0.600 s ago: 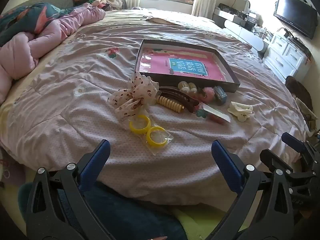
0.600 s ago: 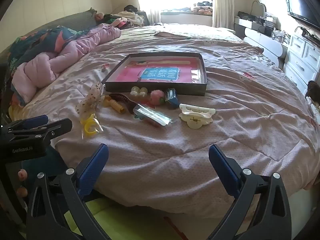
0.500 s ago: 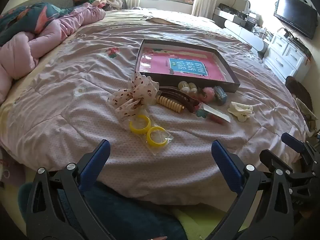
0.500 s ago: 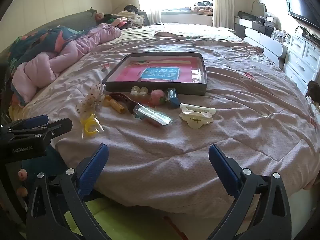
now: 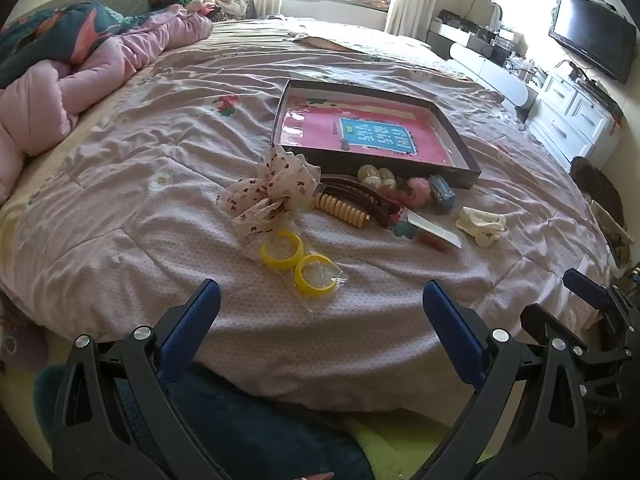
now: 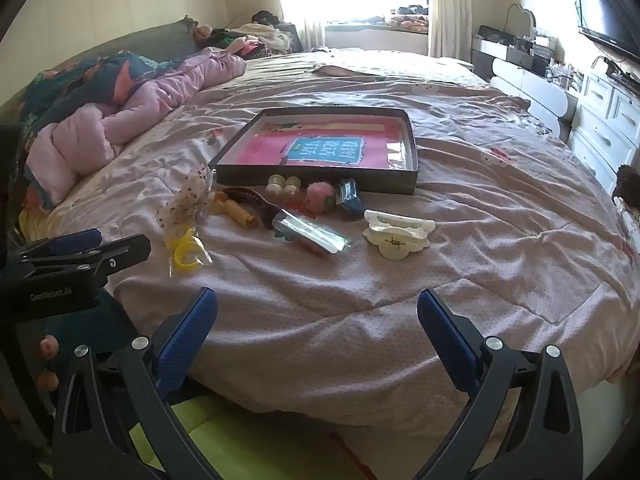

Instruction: Organize jewelry

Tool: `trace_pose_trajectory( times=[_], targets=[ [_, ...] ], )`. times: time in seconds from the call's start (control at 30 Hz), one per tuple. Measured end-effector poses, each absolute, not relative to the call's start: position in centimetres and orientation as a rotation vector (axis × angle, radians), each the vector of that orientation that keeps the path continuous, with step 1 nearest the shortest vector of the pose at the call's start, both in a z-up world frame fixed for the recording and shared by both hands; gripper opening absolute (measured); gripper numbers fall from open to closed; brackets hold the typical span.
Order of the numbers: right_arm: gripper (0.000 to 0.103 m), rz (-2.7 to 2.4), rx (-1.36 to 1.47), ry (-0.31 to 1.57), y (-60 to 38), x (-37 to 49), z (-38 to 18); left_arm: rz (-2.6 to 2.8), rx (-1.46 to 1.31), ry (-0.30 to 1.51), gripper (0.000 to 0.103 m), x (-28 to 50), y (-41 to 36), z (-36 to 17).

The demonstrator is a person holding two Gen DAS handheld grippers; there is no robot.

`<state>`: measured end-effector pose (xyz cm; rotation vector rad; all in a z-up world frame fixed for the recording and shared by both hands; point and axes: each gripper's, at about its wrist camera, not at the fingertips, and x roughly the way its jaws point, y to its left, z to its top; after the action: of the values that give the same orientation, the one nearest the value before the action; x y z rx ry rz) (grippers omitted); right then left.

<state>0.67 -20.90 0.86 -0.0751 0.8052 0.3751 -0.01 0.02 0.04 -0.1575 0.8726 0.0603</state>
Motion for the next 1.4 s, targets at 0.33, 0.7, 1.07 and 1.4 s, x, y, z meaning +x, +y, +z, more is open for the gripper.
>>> trace_pose_trajectory(
  times=[0.33, 0.7, 1.07, 1.4],
  targets=[
    [0.097, 0.380, -0.074, 0.802, -20.98, 0.59, 1.02, 0.061, -0.160, 0.870, 0.093, -0.01, 0.05, 0.04],
    [0.097, 0.381, -0.074, 0.801, -20.88, 0.51, 1.10, 0.060, -0.161, 0.868, 0.093, -0.01, 0.06, 0.05],
    [0.097, 0.381, -0.072, 0.799, -20.93, 0.46, 1.22, 0.061, -0.163, 0.867, 0.093, -0.05, 0.09, 0.05],
    [0.097, 0.381, -0.072, 0.799, -21.01, 0.47, 1.20, 0.059, -0.165, 0.866, 0.093, -0.07, 0.11, 0.05]
  ],
)
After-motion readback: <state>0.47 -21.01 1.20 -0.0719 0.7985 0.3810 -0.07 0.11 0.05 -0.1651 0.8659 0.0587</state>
